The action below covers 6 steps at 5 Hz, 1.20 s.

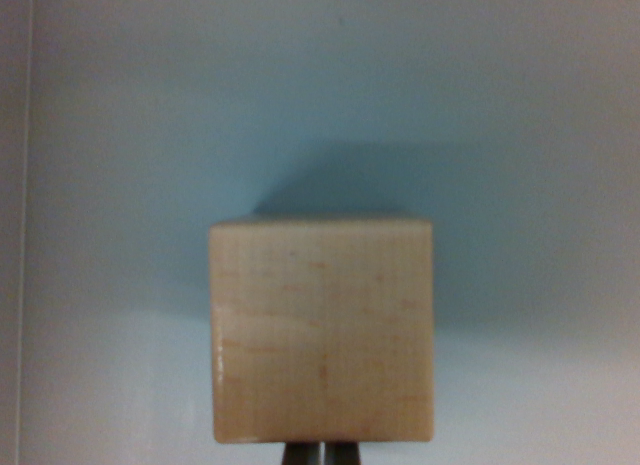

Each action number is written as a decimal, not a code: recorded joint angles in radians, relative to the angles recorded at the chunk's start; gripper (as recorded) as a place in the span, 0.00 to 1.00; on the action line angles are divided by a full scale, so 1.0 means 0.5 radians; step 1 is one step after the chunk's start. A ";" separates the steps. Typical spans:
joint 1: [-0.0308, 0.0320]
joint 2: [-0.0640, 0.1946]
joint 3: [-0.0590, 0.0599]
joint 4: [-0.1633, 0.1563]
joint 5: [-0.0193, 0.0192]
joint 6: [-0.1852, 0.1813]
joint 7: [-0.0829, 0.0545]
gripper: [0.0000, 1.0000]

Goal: Push wooden cube

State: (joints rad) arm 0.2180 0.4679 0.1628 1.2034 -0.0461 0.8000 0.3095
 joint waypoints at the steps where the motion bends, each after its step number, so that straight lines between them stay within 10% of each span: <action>1: 0.000 0.000 0.000 0.000 0.0000 0.000 0.000 1.00; 6: -0.005 0.167 -0.023 0.277 -0.0121 0.111 -0.033 1.00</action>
State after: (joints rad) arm 0.2154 0.5514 0.1513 1.3418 -0.0521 0.8555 0.2930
